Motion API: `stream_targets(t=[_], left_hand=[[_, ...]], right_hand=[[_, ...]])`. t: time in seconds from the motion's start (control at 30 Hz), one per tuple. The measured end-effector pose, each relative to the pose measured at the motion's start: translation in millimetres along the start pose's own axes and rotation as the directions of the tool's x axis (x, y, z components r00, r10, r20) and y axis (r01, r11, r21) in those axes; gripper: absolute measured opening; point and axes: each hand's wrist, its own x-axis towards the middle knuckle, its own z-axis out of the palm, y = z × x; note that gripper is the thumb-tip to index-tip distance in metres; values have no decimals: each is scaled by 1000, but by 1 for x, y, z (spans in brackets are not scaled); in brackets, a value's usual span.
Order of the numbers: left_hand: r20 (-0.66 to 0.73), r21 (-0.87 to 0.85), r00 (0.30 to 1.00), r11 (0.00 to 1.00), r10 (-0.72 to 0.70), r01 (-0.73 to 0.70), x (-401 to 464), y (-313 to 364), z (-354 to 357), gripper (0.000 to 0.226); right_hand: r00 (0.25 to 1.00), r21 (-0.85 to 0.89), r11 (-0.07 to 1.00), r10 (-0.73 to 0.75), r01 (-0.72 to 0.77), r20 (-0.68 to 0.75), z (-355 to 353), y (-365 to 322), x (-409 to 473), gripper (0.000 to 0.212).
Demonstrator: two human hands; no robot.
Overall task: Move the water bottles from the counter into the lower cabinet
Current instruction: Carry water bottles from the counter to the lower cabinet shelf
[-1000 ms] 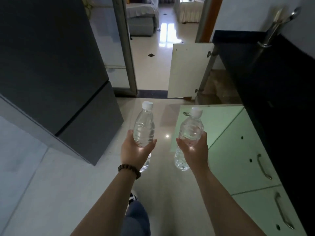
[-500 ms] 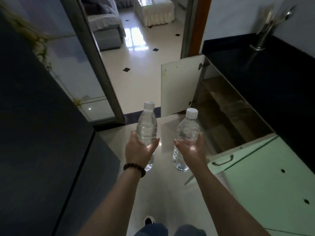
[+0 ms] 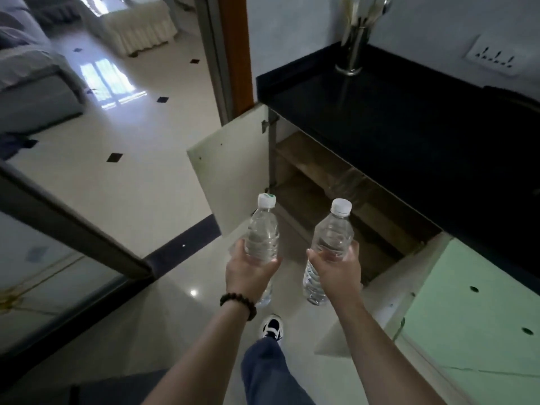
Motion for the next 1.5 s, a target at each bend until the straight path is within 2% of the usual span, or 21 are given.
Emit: stream_targets(t=[0.17,0.47,0.63,0.8,0.93,1.03,1.13,1.23,1.4,1.5], left_hand=[[142,159,989,986,31,-53,94,34,9,43],[287,273,958,960,-16,-65,204,62,20,43],[420,312,907,944,-39,-104,258,63,28,43],[572,372,815,916,-96,-153,306,64,38,43],[617,403,776,900,-132,-168,333,65,53,49],[625,436,752,893,-210,-113,352,56,71,55],[694,443,672,889,-258,-115,376,41,101,63],[753,407,604,906,-262,-115,400,20,140,27],[766,331,604,940,-218,-80,446,-26,218,17],[756,264,642,957,-126,-123,475,-41,267,28]], right_hand=[[987,53,994,102,-96,-121,39,-18,65,55],[946,54,979,202,-194,-254,69,-45,127,51],[893,84,956,293,-281,-341,95,-45,147,48],[808,95,924,370,-370,-459,122,-41,159,46],[752,158,895,438,-418,-492,136,-32,171,49],[736,191,884,461,-425,-496,141,-17,185,50],[725,195,883,463,-427,-511,141,6,208,48],[705,222,883,464,-413,-536,140,43,238,53],[667,307,883,469,-355,-578,121,127,303,61],[703,392,873,472,-290,-531,95,171,350,48]])
